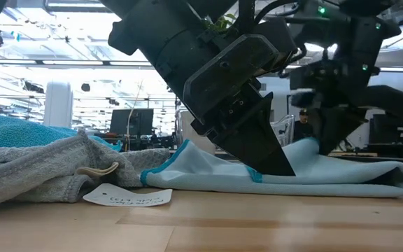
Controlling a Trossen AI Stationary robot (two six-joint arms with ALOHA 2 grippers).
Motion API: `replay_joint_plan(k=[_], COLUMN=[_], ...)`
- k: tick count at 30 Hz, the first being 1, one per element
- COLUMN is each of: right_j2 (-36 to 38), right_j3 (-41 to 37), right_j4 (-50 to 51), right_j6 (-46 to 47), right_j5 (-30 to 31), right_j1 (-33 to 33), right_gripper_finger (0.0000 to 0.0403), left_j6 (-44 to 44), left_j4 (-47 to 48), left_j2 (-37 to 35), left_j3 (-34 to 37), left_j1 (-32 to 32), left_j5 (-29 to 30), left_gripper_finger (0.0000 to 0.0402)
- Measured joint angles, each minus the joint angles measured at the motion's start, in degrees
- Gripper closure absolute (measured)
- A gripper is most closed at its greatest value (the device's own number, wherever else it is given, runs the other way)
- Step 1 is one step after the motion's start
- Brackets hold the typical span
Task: Fold microfiber towels
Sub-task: Fold the light blue microfiber cloth
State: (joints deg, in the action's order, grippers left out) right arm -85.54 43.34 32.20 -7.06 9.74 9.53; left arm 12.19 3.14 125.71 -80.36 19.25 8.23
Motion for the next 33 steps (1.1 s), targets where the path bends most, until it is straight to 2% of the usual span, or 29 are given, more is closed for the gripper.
replay_joint_plan(k=[5, 10, 19, 22, 25, 27, 30, 33], right_j2=[0.0, 0.0, -0.02, 0.01, 0.04, 0.04, 0.07, 0.09], right_j3=[1.19, 1.22, 1.24, 1.24, 1.24, 1.24, 1.85, 5.02], right_j4=[1.47, 1.98, -0.36, -1.44, -2.27, -2.22, 0.59, 8.38], right_j6=[-16.47, -25.91, -47.51, -51.06, -50.94, -47.03, -36.53, -20.41], right_j5=[3.44, 7.57, 20.88, 21.89, 21.75, 21.84, 23.18, 23.72], right_j1=[0.11, 0.74, 5.77, 6.63, 7.35, 7.72, 8.17, 8.97], right_gripper_finger=[0.0379, 0.0386, 0.0333, 0.0328, 0.0319, 0.0308, 0.0285, 0.0262], left_j6=[0.0, 0.0, 0.04, 0.32, 0.5, 0.5, 0.58, 1.05], left_j4=[-0.02, 0.0, 0.0, 0.0, 0.0, 0.0, 0.07, 0.51], left_j2=[0.0, 0.02, 0.02, 0.02, 0.02, 0.02, 0.02, 0.02], left_j3=[0.0, 0.0, 0.0, 0.0, 0.0, 0.0, 0.0, -0.02], left_j1=[-0.2, -0.39, -0.76, -0.76, -0.82, -0.83, -0.83, -0.85], left_j5=[0.08, 0.57, 0.6, 0.59, 0.56, 0.56, 0.57, 0.33], left_gripper_finger=[0.0401, 0.0402, 0.0402, 0.0402, 0.0402, 0.0401, 0.0401, 0.0402])
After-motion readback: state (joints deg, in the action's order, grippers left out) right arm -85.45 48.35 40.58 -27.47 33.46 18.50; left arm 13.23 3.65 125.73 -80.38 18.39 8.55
